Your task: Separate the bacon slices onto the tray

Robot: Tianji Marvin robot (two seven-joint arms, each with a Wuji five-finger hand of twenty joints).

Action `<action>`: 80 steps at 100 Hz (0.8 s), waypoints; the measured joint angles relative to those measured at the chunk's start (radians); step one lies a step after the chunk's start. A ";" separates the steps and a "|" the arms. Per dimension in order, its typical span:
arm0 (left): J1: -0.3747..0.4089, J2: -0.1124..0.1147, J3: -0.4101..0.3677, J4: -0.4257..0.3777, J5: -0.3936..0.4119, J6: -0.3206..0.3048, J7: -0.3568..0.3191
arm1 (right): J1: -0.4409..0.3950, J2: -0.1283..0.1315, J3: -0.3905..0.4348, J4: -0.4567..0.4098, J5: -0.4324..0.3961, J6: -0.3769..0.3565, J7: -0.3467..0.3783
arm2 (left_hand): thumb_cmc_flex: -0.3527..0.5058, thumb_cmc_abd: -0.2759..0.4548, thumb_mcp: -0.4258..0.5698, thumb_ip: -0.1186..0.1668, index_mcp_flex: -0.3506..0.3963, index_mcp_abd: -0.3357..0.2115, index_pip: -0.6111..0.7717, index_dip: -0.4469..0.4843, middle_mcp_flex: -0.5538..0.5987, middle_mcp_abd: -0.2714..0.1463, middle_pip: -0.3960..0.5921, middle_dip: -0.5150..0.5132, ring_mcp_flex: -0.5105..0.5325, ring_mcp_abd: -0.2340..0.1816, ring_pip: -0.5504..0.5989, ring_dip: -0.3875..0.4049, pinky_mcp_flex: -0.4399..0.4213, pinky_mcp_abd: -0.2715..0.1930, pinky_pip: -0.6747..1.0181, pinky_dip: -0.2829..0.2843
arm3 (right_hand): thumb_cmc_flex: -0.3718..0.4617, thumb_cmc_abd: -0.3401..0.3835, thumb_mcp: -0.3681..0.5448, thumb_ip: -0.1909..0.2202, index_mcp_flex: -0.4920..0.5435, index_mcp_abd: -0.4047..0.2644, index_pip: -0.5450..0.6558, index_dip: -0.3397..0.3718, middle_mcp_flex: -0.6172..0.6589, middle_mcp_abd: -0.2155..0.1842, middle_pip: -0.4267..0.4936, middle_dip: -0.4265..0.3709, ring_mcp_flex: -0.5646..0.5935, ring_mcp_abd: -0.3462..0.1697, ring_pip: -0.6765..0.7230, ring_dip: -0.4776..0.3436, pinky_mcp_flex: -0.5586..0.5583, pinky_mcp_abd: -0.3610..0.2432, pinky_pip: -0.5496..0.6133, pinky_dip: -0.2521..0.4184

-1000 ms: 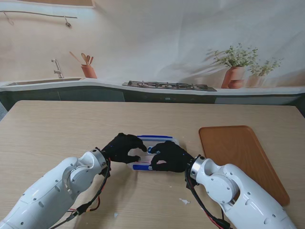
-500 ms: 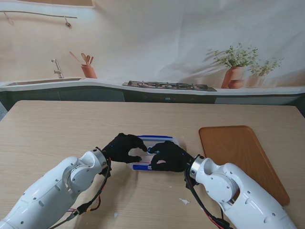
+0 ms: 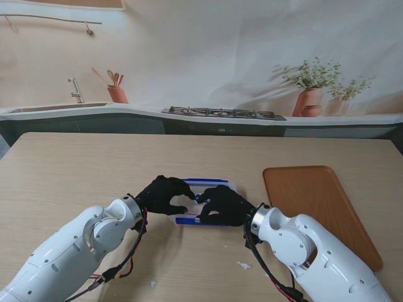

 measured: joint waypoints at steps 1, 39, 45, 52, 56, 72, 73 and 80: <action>0.000 0.000 0.000 0.000 0.000 0.000 0.000 | 0.000 0.000 0.000 0.000 0.000 0.000 0.000 | 0.000 0.000 0.000 0.000 0.000 0.000 0.000 0.000 0.000 0.000 0.000 0.000 0.000 0.000 0.000 0.000 0.000 0.000 0.000 0.000 | 0.000 0.000 0.000 0.000 0.003 0.002 0.000 0.000 0.000 0.000 0.000 0.000 0.000 0.000 0.000 0.000 0.000 0.000 0.000 0.000; -0.005 0.000 0.005 0.004 -0.004 0.000 -0.001 | 0.016 0.001 -0.007 0.005 0.010 -0.003 0.019 | -0.001 0.000 -0.001 0.000 0.000 0.001 -0.008 -0.002 -0.001 -0.001 -0.008 -0.003 0.000 -0.011 0.000 0.001 -0.001 0.000 0.000 0.000 | 0.000 -0.001 0.018 0.000 0.031 0.028 0.007 0.012 0.012 -0.012 0.007 0.010 0.000 0.000 0.000 0.000 0.000 0.000 -0.001 0.000; -0.006 0.000 0.006 0.004 -0.004 0.000 -0.001 | 0.017 0.001 -0.007 0.005 0.013 -0.002 0.026 | -0.001 0.000 -0.002 0.000 0.000 0.002 -0.008 -0.003 -0.001 -0.001 -0.008 -0.004 0.000 -0.013 0.000 0.001 -0.001 0.000 0.000 0.000 | 0.000 -0.001 0.018 0.000 0.031 0.030 0.007 0.012 0.012 -0.012 0.007 0.010 0.000 0.000 0.000 0.000 0.000 0.000 -0.001 0.000; -0.006 0.000 0.007 0.005 -0.005 0.000 -0.001 | 0.020 0.003 -0.008 0.002 0.018 0.001 0.039 | -0.001 0.000 -0.002 0.000 0.000 0.005 -0.011 -0.007 -0.001 -0.001 -0.010 -0.005 0.000 -0.012 -0.002 0.001 -0.001 0.000 0.000 0.000 | -0.001 -0.001 0.020 0.000 0.070 0.017 0.081 0.038 0.011 -0.015 0.007 0.011 -0.004 -0.001 0.000 0.000 -0.009 -0.004 -0.010 0.000; -0.007 0.000 0.008 0.005 -0.005 0.000 -0.001 | 0.023 0.005 -0.011 0.001 0.021 0.004 0.065 | -0.001 0.001 -0.002 0.000 0.000 0.005 -0.013 -0.008 -0.001 -0.001 -0.010 -0.005 0.000 -0.012 -0.002 0.001 -0.001 0.000 0.000 0.000 | -0.001 -0.001 0.021 0.000 0.172 -0.003 0.197 0.068 0.011 -0.025 0.007 0.011 -0.012 -0.001 0.000 0.000 -0.014 -0.014 -0.015 -0.001; -0.010 0.000 0.010 0.007 -0.006 0.002 -0.004 | 0.023 0.016 -0.024 0.008 0.037 0.010 0.098 | -0.001 0.001 -0.002 0.000 0.000 0.008 -0.016 -0.009 -0.002 -0.001 -0.011 -0.005 0.000 -0.014 -0.002 0.001 -0.001 0.000 0.000 0.000 | -0.001 -0.012 0.031 0.000 0.214 -0.024 0.259 0.087 -0.024 -0.063 -0.003 0.011 -0.024 -0.017 -0.014 -0.015 -0.025 -0.039 -0.026 -0.005; -0.011 0.000 0.011 0.007 -0.006 0.002 -0.004 | 0.023 0.016 -0.024 0.009 0.039 0.010 0.097 | -0.001 0.001 -0.002 0.000 0.000 0.008 -0.016 -0.009 -0.002 -0.001 -0.011 -0.005 0.000 -0.014 -0.002 0.001 -0.001 0.000 0.000 0.000 | -0.001 -0.012 0.031 0.000 0.214 -0.024 0.259 0.087 -0.024 -0.063 -0.003 0.011 -0.024 -0.017 -0.014 -0.015 -0.026 -0.040 -0.027 -0.005; -0.012 0.000 0.012 0.006 -0.007 0.003 -0.007 | 0.023 0.016 -0.025 0.012 0.046 0.010 0.093 | -0.001 0.001 -0.002 0.000 0.000 0.009 -0.018 -0.010 -0.002 -0.001 -0.012 -0.005 0.000 -0.015 -0.002 0.001 -0.001 0.000 0.000 0.000 | -0.001 -0.012 0.031 0.000 0.214 -0.044 0.259 0.087 -0.024 -0.063 -0.003 0.012 -0.024 -0.017 -0.014 -0.015 -0.027 -0.040 -0.033 -0.005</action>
